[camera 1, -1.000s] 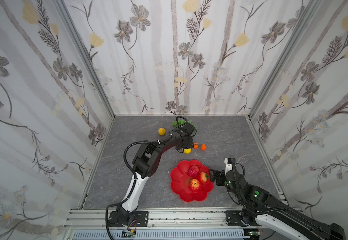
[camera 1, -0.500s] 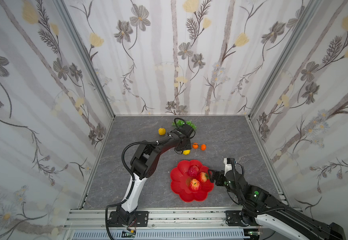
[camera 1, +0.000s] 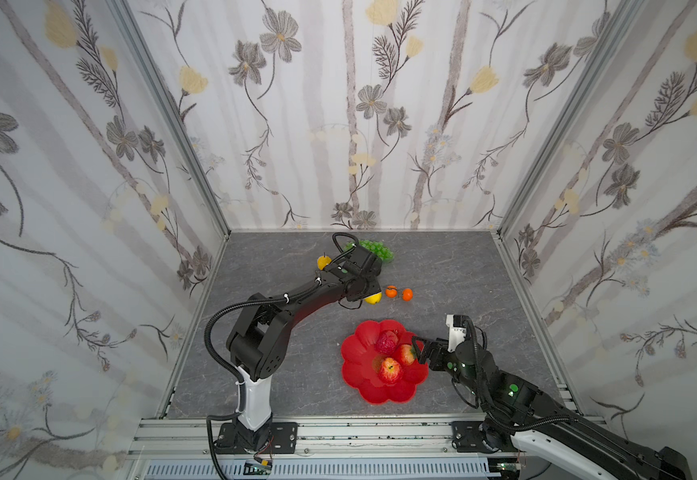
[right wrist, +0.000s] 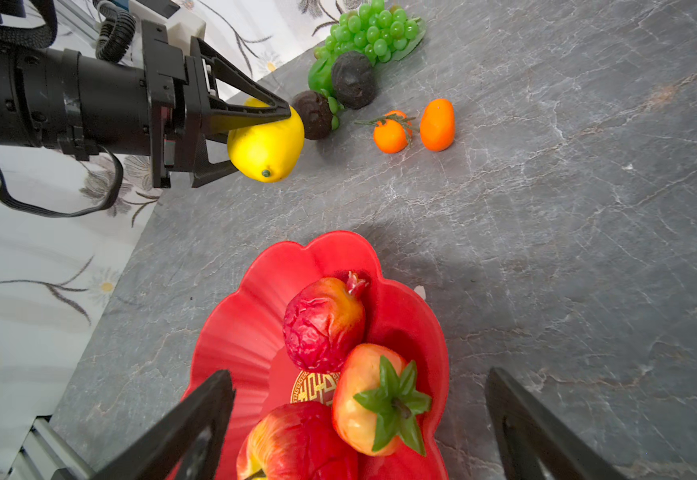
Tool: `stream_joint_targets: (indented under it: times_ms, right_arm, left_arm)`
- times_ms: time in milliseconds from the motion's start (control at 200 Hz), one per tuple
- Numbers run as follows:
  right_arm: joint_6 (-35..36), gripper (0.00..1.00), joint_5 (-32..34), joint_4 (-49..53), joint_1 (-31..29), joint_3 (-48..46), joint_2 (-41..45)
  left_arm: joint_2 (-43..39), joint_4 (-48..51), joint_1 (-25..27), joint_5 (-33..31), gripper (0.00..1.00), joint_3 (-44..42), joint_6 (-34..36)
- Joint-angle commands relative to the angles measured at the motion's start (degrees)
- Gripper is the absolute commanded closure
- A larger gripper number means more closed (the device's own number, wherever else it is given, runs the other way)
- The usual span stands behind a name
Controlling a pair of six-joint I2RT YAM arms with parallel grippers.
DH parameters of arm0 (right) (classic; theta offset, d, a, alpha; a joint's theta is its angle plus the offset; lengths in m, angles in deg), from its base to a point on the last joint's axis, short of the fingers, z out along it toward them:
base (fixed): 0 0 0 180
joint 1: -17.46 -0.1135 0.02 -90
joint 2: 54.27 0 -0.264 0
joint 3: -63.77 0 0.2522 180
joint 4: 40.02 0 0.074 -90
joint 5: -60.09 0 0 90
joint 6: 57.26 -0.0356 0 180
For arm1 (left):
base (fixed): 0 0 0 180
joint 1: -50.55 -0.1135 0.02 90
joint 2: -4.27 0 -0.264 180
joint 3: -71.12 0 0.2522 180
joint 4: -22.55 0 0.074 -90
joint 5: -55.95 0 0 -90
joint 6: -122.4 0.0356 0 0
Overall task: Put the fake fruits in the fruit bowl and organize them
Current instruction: 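Close the left gripper on the yellow lemon and lift it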
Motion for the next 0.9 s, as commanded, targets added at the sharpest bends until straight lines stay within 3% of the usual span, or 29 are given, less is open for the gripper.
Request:
stream_joint_targets:
  times_ms: [0,335,894]
  right_arm:
    - [-1.95,0.06,-2.04,-5.53,-0.12,-0.03,0.12]
    - [-4.76,0.06,-4.24,-13.0,-1.27,-2.36,-1.51]
    - [-2.41,0.07,-3.65,-22.55,-6.7,-2.04,-4.27]
  left_arm:
    - [-2.68,-5.53,0.53,1.9,0.49,-2.8,-4.22]
    - [-9.85,-14.52,3.54,2.4,0.49,-11.93,-12.13]
    - [-18.61,-26.18,9.39,-3.33,0.48,-23.41,-24.68]
